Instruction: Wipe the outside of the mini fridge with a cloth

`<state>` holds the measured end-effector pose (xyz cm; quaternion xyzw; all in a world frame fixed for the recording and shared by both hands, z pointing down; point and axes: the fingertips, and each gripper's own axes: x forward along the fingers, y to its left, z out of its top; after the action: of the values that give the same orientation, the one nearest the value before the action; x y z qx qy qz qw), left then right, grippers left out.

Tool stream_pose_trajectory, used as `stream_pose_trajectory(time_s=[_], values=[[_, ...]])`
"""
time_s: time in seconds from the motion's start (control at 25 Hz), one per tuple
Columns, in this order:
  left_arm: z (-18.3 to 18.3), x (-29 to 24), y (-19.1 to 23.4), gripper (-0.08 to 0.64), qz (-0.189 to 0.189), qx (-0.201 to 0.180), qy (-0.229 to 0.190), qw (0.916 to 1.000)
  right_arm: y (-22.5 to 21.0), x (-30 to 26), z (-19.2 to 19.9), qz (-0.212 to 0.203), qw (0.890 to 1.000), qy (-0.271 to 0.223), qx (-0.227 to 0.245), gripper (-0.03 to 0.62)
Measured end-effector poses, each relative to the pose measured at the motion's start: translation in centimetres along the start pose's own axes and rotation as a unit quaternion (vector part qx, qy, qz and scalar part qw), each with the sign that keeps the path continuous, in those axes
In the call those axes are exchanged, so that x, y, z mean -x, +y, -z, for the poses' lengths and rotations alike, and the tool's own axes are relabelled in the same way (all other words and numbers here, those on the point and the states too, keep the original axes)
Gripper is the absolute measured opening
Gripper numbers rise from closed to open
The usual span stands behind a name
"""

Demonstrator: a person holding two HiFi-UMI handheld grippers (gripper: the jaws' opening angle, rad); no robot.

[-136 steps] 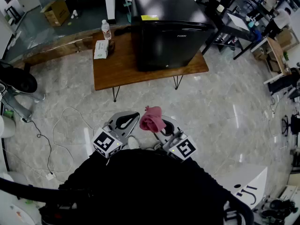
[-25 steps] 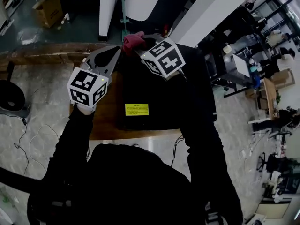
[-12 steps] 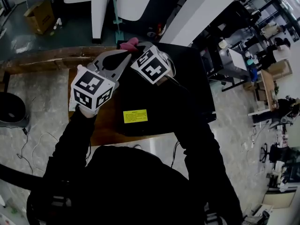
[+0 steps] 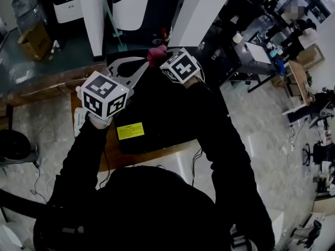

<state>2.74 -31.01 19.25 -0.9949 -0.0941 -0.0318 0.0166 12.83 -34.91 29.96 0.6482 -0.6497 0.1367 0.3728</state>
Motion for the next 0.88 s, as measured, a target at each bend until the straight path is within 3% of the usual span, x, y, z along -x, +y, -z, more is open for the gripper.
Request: stream_pose_trajectory(time_s=[0.32,0.52,0.68,0.8,0.88], values=[[-2.1,-4.8,-6.0,0.002,0.037,-0.036,0.011,0.9986,-8.2,5.6,8.4,0.053,0.997,0.022,-0.053,0.081],[-1.9,-5.7,-7.8,0.002,0.031,-0.030,0.015,0.9989,-12.8,8.2,13.1,0.077,0.991,0.040,-0.098,0.081],[-2.1,-5.0,-9.1,0.002,0.010,-0.045,0.017,0.9988,-14.8,10.4,15.9,0.102,0.988,0.051,-0.106,0.081],[-3.0,-3.7,-9.8,0.002,-0.011,-0.055,0.014,0.9983,-14.9,12.6,15.1,0.113,0.988,0.015,-0.107,0.081],[-4.1,-2.1,-10.2,0.002,-0.026,-0.058,0.001,0.9980,-13.6,15.2,12.3,0.109,0.986,-0.052,-0.112,0.083]])
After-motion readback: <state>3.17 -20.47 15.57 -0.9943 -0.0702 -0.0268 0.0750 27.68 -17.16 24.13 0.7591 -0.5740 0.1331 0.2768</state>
